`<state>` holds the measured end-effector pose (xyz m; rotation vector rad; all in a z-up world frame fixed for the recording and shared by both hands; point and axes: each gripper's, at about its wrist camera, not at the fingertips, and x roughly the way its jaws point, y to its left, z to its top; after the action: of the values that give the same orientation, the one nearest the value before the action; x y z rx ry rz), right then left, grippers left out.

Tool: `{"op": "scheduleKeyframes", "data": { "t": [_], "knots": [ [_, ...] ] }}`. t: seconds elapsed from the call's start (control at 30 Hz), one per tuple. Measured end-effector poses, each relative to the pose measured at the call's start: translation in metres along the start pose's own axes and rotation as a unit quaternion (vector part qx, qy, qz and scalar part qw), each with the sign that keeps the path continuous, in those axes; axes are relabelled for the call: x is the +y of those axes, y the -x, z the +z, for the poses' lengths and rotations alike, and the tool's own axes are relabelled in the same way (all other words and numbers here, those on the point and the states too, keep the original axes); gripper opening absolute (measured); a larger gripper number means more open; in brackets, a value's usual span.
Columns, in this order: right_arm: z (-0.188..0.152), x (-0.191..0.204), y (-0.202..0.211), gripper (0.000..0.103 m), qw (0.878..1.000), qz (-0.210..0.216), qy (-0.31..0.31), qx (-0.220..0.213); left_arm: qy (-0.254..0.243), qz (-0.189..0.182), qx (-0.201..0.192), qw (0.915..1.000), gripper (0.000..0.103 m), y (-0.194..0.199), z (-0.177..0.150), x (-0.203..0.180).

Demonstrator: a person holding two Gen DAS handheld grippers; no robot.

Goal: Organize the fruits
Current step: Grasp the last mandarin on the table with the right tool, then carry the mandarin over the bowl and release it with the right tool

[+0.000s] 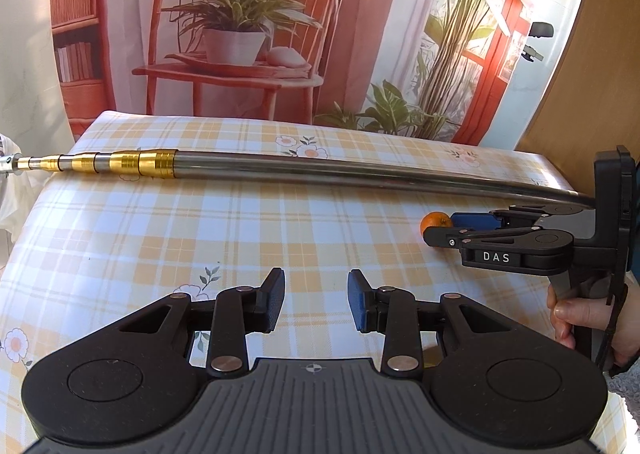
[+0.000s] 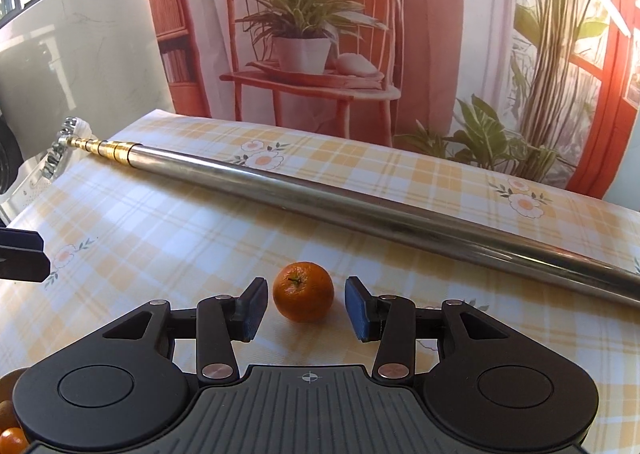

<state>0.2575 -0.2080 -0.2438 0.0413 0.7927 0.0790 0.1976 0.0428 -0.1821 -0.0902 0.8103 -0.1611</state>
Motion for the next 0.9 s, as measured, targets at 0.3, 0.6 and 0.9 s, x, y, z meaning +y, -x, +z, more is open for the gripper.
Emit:
{"op": "scheduleKeyframes", "data": {
  "t": [0.3,0.6,0.9],
  "knots": [
    [-0.001,0.007,-0.007,0.031,1.0,0.001,0.016,0.017,-0.005,0.002,0.02,0.9998,0.037,-0.005,-0.005,0.002],
    [-0.004,0.026,0.016,0.031,0.999,0.028,0.029,0.019,-0.02,0.007,0.021,0.9996,0.038,0.004,-0.006,-0.008],
    [-0.017,0.044,0.063,0.031,0.998,0.055,0.019,0.006,-0.037,-0.004,0.016,0.9992,0.042,0.025,-0.014,-0.023]
  ]
}}
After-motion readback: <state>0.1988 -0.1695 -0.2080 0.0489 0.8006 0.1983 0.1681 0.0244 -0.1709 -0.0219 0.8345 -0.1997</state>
